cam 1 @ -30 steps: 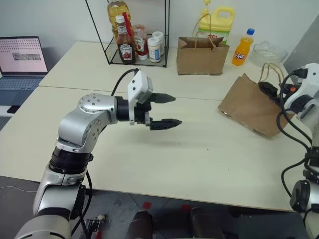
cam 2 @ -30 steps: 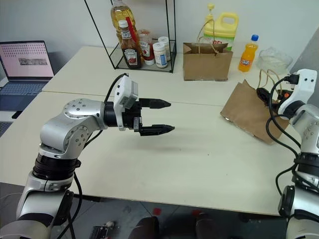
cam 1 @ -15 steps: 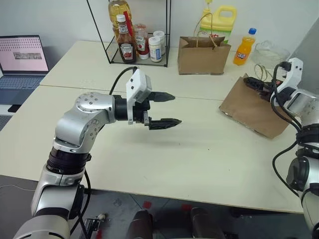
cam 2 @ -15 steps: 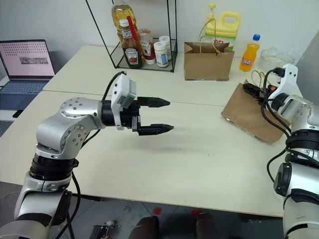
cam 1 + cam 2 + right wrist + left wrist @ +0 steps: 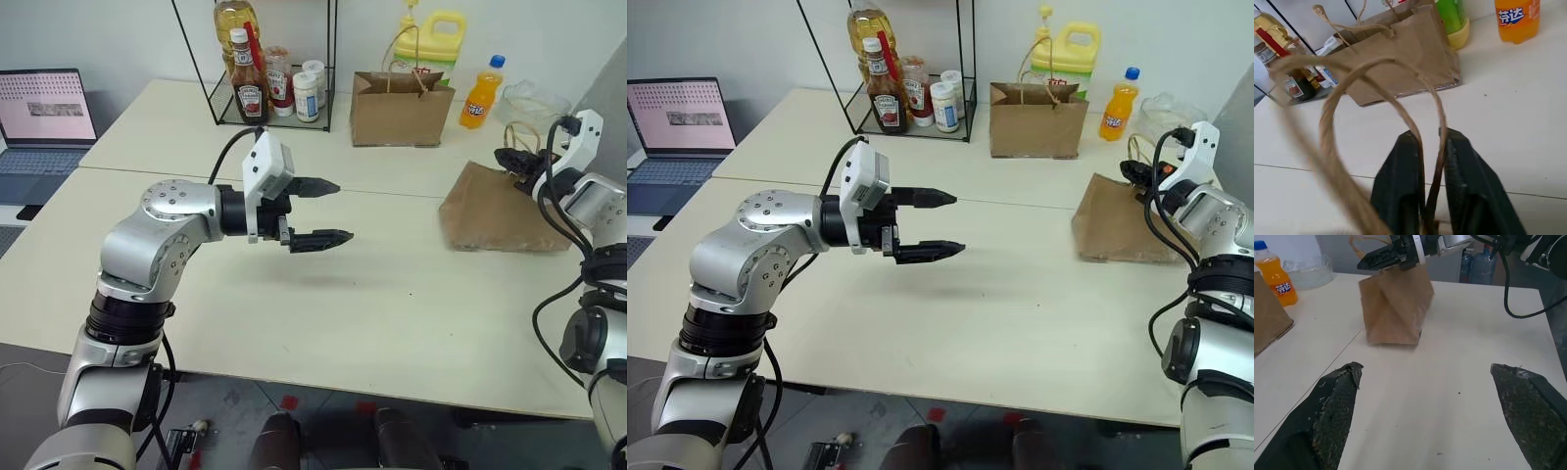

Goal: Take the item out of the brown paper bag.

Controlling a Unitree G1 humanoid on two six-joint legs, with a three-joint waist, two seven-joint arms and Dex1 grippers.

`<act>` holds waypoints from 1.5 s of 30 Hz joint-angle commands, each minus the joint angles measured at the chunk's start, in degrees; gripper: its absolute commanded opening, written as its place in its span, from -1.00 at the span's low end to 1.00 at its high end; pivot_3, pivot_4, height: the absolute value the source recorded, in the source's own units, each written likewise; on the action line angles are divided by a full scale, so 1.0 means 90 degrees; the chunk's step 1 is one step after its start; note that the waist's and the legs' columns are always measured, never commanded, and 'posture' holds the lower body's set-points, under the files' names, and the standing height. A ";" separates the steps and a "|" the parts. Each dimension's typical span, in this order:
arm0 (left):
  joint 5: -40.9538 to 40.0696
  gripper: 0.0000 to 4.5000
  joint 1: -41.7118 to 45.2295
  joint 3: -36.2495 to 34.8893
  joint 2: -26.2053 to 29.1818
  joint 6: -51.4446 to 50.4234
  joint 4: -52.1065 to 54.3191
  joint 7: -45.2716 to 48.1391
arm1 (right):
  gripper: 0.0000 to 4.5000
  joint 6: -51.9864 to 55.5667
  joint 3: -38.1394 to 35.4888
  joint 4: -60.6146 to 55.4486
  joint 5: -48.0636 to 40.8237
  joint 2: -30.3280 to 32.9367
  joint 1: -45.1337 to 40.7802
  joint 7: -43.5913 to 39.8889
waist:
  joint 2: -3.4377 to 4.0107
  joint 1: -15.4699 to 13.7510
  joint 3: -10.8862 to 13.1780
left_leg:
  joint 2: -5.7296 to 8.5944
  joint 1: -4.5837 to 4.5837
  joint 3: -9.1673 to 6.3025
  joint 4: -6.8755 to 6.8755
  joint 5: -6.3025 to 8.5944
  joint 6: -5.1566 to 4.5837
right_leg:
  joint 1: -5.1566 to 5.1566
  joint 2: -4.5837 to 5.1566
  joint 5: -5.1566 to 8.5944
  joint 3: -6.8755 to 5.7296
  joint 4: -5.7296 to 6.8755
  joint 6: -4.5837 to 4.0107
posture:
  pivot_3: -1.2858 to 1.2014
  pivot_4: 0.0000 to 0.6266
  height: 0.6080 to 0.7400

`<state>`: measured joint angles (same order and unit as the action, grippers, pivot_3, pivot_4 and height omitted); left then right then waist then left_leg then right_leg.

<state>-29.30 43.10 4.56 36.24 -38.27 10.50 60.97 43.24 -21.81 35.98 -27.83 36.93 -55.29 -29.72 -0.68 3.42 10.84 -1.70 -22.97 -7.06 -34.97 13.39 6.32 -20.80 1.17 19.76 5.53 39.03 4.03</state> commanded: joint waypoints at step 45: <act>-0.2435 1.00 -0.2749 -0.3702 0.1032 -0.2341 0.2776 -0.3121 | -0.97 -0.0218 0.0565 -0.1905 -0.1259 -0.4754 -0.1609 0.2122 | 0.0011 0.0243 0.0005 | -0.0008 -0.0002 0.0002 0.0000 -0.0017 -0.0027 | -0.0071 -0.0002 -0.0001 0.0000 0.0113 -0.0003 | 0.03 -0.52 1.00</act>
<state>-49.66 18.53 -26.31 44.20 -59.10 33.66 33.87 44.04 -17.48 19.88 -39.03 -5.16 -68.28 -10.05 -0.58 5.60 10.89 -1.78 -22.99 -7.04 -34.97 13.23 6.08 -21.44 1.15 19.75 5.52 40.06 4.00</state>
